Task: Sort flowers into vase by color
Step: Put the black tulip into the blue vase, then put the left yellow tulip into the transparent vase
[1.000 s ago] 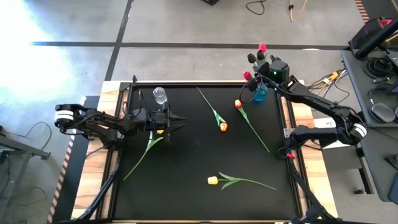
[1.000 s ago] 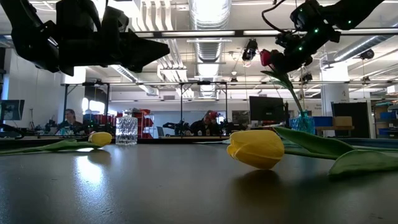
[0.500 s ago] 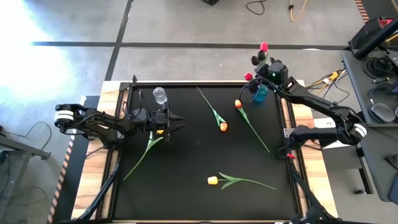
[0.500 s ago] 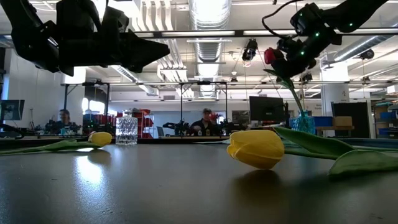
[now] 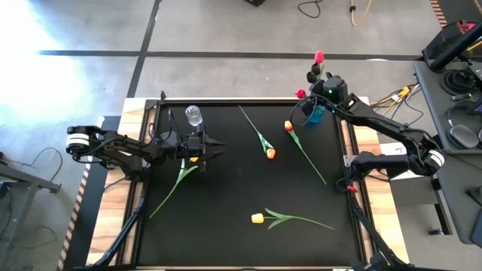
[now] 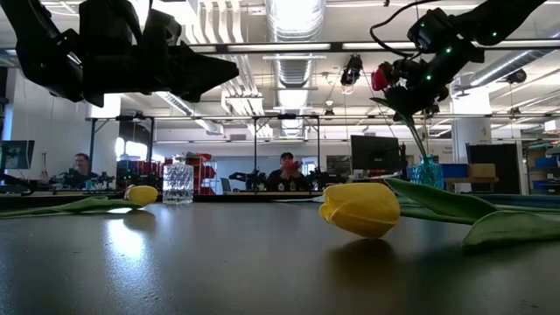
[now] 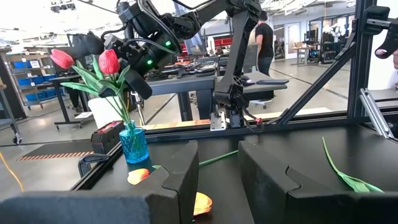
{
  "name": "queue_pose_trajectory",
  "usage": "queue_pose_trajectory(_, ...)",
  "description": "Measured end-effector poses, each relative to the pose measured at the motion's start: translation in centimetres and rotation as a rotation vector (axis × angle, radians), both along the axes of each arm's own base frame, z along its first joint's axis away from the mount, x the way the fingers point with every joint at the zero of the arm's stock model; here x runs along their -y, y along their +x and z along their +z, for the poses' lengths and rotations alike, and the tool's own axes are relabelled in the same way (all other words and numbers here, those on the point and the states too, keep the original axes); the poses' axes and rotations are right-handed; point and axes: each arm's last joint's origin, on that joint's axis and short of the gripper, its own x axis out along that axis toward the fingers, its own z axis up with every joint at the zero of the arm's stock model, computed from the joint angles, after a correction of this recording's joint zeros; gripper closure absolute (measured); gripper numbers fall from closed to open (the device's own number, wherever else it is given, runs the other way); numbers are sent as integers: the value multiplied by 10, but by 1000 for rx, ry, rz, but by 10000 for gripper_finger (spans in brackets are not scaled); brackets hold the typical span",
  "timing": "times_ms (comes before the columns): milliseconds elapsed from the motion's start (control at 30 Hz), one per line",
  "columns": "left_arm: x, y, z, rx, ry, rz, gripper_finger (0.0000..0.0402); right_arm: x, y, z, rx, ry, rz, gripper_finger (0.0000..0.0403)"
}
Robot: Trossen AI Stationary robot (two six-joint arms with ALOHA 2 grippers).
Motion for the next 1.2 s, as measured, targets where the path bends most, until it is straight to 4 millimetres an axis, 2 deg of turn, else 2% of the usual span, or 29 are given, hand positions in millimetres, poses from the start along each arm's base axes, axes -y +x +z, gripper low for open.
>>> queue_pose_trajectory(233,0,0,0,1,0,0,302,-3,-4,6,-1,-13,-17,375)
queue_pose_trajectory(567,0,0,0,1,0,0,302,-11,-10,14,18,-21,-26,265)
queue_pose_trajectory(733,0,0,0,1,3,0,302,-13,-12,18,31,-35,-26,230)
queue_pose_trajectory(933,0,0,0,1,3,1,302,-19,-17,22,36,-41,-26,212)
queue_pose_trajectory(1200,0,0,0,1,4,1,302,-29,-25,33,63,-71,-26,213)
